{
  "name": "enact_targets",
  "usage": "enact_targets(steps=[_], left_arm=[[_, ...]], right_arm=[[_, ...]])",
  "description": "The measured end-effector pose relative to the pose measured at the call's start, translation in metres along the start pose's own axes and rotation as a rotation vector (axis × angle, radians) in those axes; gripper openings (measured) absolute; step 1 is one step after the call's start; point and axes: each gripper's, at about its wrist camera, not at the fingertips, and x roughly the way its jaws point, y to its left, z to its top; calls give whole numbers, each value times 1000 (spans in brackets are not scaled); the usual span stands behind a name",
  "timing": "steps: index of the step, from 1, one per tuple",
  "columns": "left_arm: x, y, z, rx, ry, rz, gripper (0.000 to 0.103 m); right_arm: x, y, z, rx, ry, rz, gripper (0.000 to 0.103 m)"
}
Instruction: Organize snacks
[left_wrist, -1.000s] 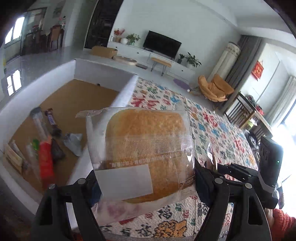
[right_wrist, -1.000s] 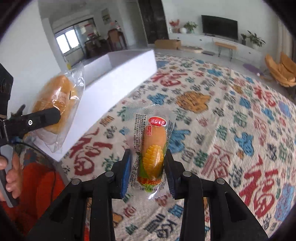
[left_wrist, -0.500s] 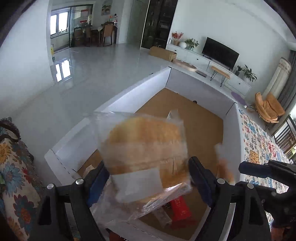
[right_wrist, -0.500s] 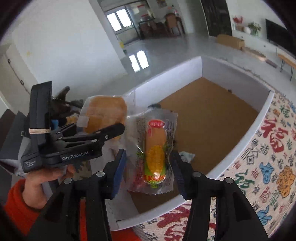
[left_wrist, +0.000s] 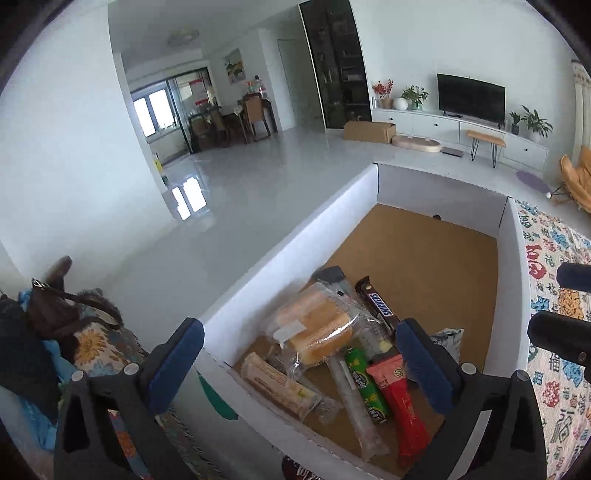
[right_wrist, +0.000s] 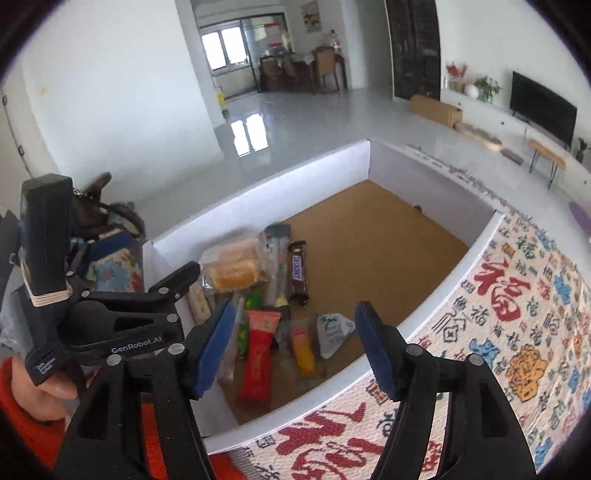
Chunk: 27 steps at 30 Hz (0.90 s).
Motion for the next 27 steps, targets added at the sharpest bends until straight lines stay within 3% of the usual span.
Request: enact_targets(steps=[5, 11, 21, 27], left_arm=[[-10, 3, -6, -14, 7, -36, 103], [-11, 6, -6, -48, 45, -105, 103], [-21, -4, -4, 5, 46, -139, 103], [-15, 4, -6, -50, 93, -206, 103]], right_arm=[[0, 9, 2, -92, -3, -61, 76], [-6, 6, 5, -57, 18, -71, 76], [0, 3, 5, -44, 35, -99, 76], [1, -2, 7, -26, 43, -107, 76]])
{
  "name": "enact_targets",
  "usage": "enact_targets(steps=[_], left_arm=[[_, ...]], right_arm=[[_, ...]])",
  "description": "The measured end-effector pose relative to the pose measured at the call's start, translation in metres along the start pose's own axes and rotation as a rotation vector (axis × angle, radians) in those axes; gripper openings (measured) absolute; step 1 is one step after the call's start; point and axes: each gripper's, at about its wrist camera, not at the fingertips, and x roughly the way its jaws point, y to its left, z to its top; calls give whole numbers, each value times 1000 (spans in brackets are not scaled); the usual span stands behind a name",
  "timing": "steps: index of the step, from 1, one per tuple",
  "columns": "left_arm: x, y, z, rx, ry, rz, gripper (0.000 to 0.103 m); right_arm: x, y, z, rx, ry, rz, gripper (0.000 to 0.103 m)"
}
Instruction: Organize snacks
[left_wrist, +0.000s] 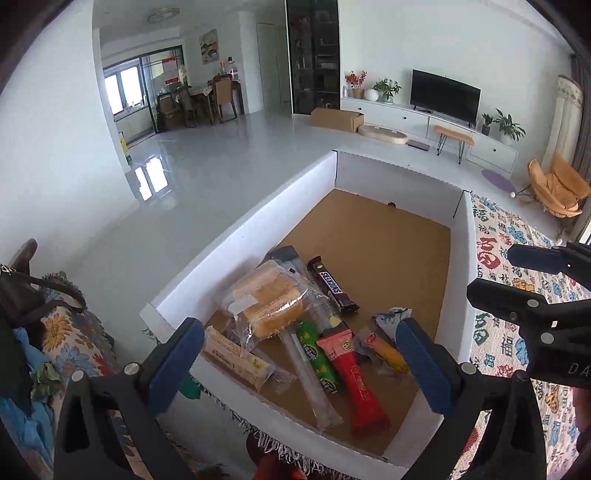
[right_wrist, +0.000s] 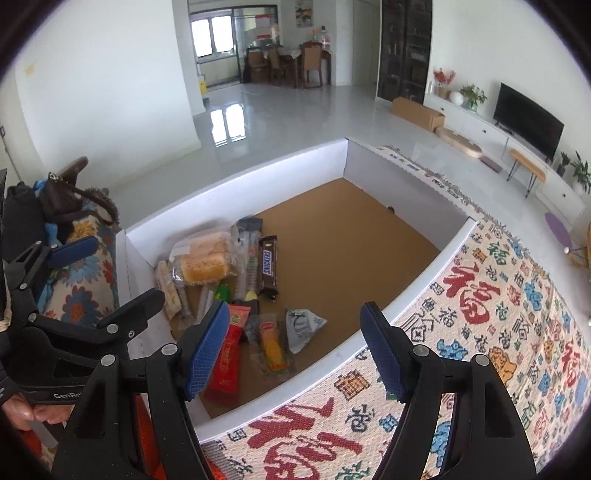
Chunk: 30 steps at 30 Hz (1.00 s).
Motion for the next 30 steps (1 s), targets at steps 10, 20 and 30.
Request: enact_targets(steps=[10, 20, 30], left_arm=[[3, 11, 1, -51, 50, 16, 103], [1, 25, 9, -119, 76, -34, 103], [6, 32, 11, -137, 83, -7, 103]], right_arm=[[1, -4, 6, 28, 17, -6, 76], [0, 3, 18, 28, 38, -8, 76], [9, -1, 15, 43, 70, -19, 76]])
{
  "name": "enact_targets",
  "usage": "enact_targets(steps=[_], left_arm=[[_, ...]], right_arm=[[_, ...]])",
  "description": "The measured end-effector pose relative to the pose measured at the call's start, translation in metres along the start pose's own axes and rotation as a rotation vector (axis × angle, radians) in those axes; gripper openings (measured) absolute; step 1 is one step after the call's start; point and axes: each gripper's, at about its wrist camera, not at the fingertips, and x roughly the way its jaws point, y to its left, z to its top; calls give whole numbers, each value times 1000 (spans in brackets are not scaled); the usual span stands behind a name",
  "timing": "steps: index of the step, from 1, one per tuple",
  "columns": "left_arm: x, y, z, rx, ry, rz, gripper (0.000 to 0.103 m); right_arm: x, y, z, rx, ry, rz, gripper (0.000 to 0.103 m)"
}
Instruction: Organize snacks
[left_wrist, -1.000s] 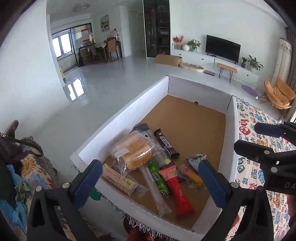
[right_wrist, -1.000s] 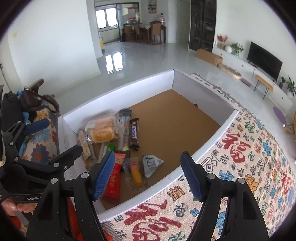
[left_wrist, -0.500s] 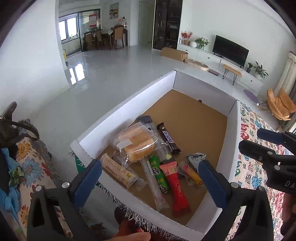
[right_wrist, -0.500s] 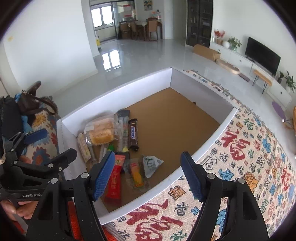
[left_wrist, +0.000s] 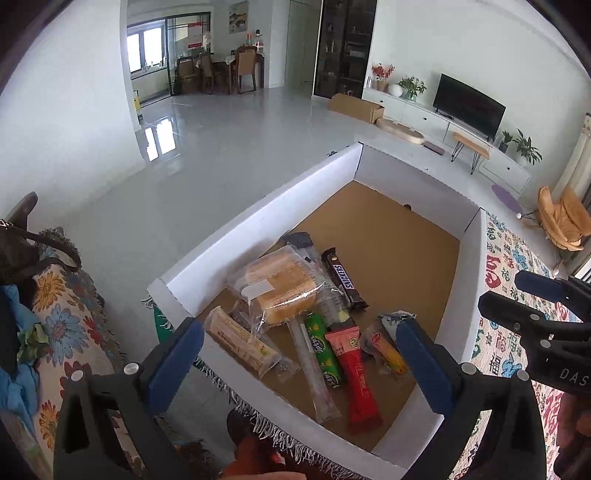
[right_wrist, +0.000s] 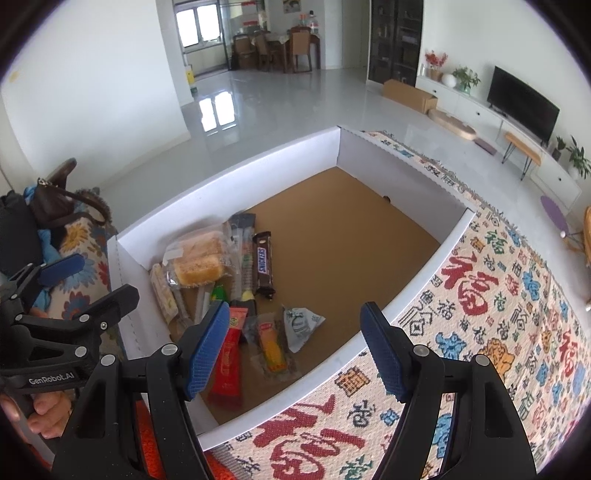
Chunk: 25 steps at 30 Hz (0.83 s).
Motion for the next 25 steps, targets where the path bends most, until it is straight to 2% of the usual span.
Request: enact_targets(steps=[25], left_arm=[[9, -3, -2, 3, 4, -6, 103]], right_arm=[[10, -1, -3, 12, 14, -1, 76]])
